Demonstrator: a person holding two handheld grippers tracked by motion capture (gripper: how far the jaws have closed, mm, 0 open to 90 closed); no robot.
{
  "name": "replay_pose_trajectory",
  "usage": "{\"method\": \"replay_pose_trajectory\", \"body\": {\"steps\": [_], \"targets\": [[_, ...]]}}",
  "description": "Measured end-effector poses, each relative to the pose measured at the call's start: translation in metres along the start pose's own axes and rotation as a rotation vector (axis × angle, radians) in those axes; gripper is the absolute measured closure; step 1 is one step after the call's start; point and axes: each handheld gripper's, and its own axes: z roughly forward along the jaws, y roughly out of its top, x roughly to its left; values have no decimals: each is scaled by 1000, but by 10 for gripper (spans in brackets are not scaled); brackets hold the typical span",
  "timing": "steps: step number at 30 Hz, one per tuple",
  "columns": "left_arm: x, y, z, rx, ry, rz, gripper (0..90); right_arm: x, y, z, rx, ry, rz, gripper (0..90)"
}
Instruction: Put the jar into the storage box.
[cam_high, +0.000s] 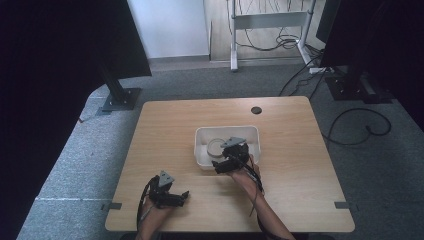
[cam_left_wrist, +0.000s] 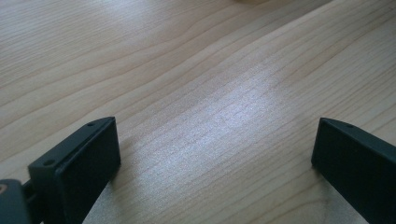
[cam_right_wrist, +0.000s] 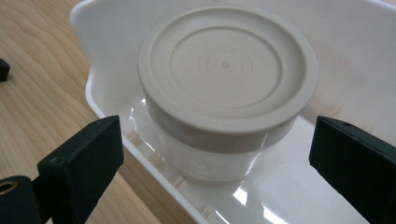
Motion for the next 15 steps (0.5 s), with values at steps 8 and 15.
{"method": "replay_pose_trajectory", "body": {"steps": [8, 15], "targets": [[0, 0, 0, 0, 0, -1, 9, 2, -4, -9, -3, -6, -24, 29], [0, 0, 0, 0, 0, 1, 9, 1, -9, -16, -7, -3, -44, 28]]}}
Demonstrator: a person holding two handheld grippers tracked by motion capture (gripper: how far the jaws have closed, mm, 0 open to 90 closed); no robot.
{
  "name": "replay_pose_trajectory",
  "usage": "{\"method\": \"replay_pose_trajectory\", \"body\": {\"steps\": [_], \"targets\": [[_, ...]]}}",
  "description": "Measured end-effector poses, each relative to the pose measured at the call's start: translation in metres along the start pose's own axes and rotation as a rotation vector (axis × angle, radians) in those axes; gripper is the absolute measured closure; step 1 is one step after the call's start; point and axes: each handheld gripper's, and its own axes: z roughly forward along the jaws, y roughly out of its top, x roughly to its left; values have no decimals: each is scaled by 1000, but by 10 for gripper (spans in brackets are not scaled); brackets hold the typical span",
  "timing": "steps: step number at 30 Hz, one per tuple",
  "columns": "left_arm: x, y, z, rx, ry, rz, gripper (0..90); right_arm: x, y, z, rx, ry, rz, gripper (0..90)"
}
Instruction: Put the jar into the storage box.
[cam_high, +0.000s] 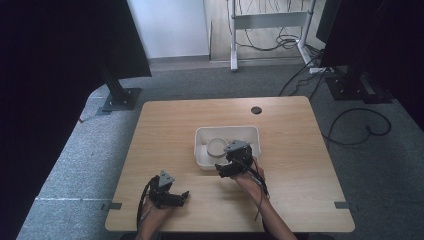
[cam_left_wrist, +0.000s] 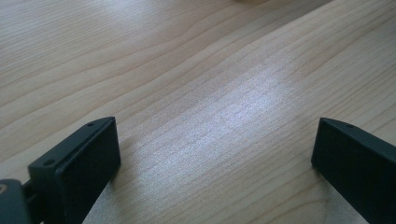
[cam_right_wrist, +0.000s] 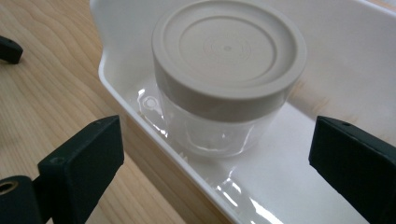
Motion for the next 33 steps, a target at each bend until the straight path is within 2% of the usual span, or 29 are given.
{"method": "replay_pose_trajectory", "body": {"steps": [20, 33], "targets": [[0, 0, 0, 0, 0, -1, 9, -6, -25, -21, 7, 15, -1, 32], [0, 0, 0, 0, 0, -1, 9, -12, -41, -35, -5, -2, -5, 36]]}}
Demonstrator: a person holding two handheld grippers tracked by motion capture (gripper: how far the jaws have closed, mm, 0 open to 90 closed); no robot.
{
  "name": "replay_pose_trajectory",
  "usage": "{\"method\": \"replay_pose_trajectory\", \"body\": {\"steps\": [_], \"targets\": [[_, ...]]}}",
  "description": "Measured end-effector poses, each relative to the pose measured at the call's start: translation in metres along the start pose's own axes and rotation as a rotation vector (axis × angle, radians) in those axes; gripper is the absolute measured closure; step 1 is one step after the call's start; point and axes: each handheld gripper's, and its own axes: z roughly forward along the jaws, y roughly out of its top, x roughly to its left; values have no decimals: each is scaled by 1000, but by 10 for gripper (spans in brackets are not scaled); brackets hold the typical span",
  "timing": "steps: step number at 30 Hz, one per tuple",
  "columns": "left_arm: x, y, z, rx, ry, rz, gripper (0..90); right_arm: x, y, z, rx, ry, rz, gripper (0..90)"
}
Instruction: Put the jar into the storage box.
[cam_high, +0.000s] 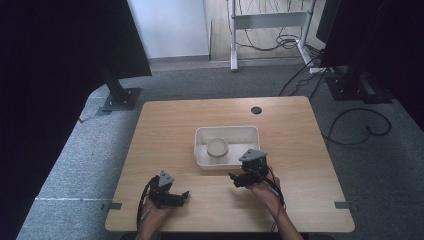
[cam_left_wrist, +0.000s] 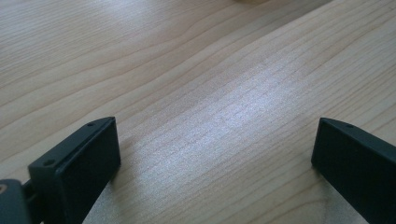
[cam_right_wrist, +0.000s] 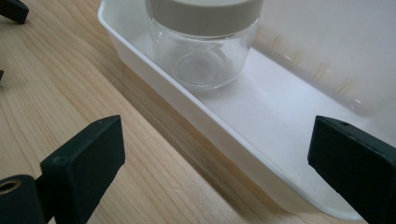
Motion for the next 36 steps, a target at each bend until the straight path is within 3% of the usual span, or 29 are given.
{"method": "replay_pose_trajectory", "body": {"steps": [36], "targets": [[0, 0, 0, 0, 0, 0, 9, -15, -35, -31, 11, -49, 36, 38]]}}
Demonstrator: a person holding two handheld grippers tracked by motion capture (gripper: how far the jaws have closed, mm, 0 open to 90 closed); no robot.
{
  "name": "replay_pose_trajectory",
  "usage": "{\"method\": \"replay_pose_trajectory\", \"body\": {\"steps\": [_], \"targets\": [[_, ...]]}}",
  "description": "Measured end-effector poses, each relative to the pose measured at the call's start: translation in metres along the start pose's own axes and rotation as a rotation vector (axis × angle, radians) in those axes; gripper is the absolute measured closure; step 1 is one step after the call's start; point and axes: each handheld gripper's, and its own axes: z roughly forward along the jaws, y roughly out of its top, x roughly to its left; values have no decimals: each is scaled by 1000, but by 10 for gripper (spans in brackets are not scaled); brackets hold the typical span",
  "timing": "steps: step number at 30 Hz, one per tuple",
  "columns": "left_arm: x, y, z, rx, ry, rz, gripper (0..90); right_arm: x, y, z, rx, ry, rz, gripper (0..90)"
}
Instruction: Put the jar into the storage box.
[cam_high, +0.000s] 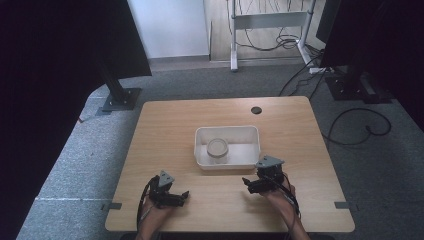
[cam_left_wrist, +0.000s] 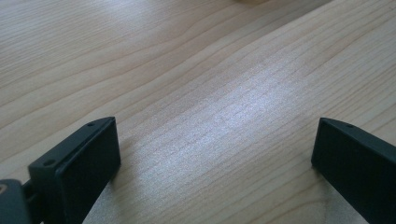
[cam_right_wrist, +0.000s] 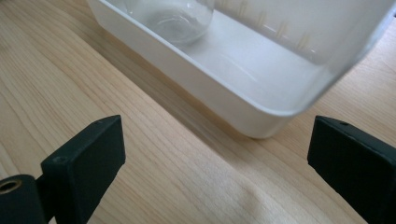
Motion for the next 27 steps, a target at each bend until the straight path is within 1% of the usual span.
{"method": "replay_pose_trajectory", "body": {"steps": [12, 27], "targets": [[0, 0, 0, 0, 0, 0, 9, -7, -14, -13, -2, -31, 16, 38], [0, 0, 0, 0, 0, 0, 9, -13, -31, -24, 8, -60, 38, 39]]}}
